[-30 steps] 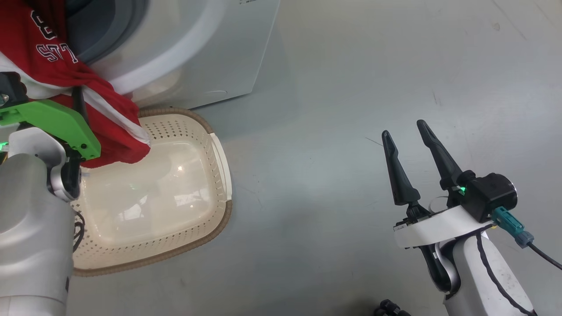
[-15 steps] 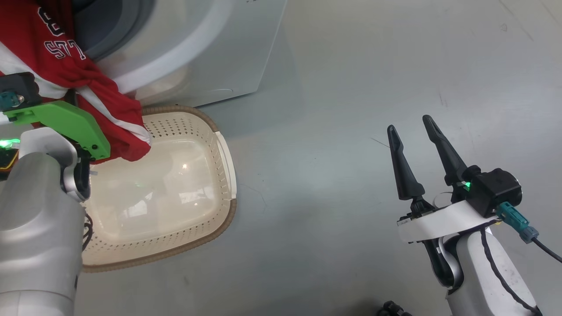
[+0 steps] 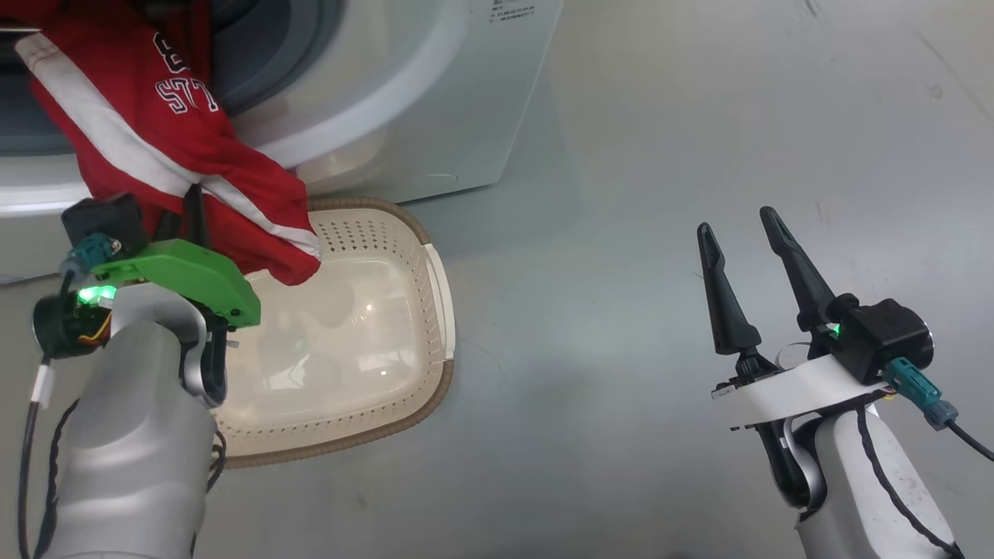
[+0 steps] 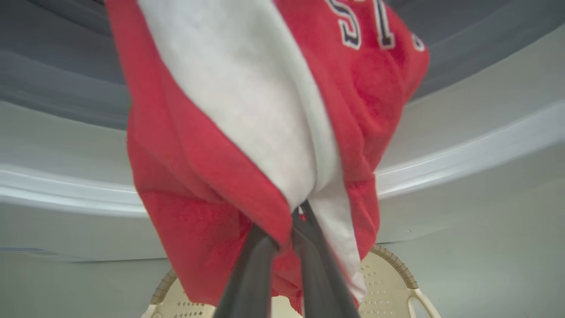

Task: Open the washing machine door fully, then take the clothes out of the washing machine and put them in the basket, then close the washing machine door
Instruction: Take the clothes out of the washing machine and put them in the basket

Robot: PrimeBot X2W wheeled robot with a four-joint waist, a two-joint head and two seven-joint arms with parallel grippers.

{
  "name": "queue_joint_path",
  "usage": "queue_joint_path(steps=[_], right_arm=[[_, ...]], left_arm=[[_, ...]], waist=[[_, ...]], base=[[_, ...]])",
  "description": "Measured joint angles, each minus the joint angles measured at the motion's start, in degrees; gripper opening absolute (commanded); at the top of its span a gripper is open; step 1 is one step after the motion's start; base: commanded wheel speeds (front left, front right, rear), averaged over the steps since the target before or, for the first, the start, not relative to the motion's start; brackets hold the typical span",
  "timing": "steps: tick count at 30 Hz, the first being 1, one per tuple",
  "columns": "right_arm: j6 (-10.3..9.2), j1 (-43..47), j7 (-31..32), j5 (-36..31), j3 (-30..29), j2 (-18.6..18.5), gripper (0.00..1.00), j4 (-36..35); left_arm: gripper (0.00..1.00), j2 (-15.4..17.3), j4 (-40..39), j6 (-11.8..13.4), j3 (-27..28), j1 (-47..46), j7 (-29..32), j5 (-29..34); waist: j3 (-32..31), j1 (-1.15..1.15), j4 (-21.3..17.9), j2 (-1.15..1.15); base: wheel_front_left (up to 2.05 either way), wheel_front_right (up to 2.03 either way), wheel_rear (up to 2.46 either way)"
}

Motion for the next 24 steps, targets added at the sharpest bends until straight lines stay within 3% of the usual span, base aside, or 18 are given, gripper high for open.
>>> queue_joint_path(steps=[4,13,24], right_arm=[[0.01,0.24,0.0,-0.53,0.07,-0.03,1.0,0.54],[0.01,2.52,0.0,-1.15,-0.05,-0.62,1.0,1.86],[0.01,5.37,0.0,-2.03,-0.33,-0.94,1.0,2.82]], left_arm=[[0.0,-0.16,-0.57,-0.52,-0.49,2.65,-3.53,0.01],[0.0,-1.19,-4.45,-1.2,-1.53,7.84,-4.69,0.59],[0.0,-1.32,-15.79,-1.75,-2.64,12.41,-4.86,2.7]], waist=[[-1.52,0.0,1.08,0.0],[-5.64,0.0,3.3,0.0],[-11.01,0.0,6.23,0.0]], base=[[0.0,0.0,0.0],[0.0,0.0,0.0],[0.0,0.0,0.0]])
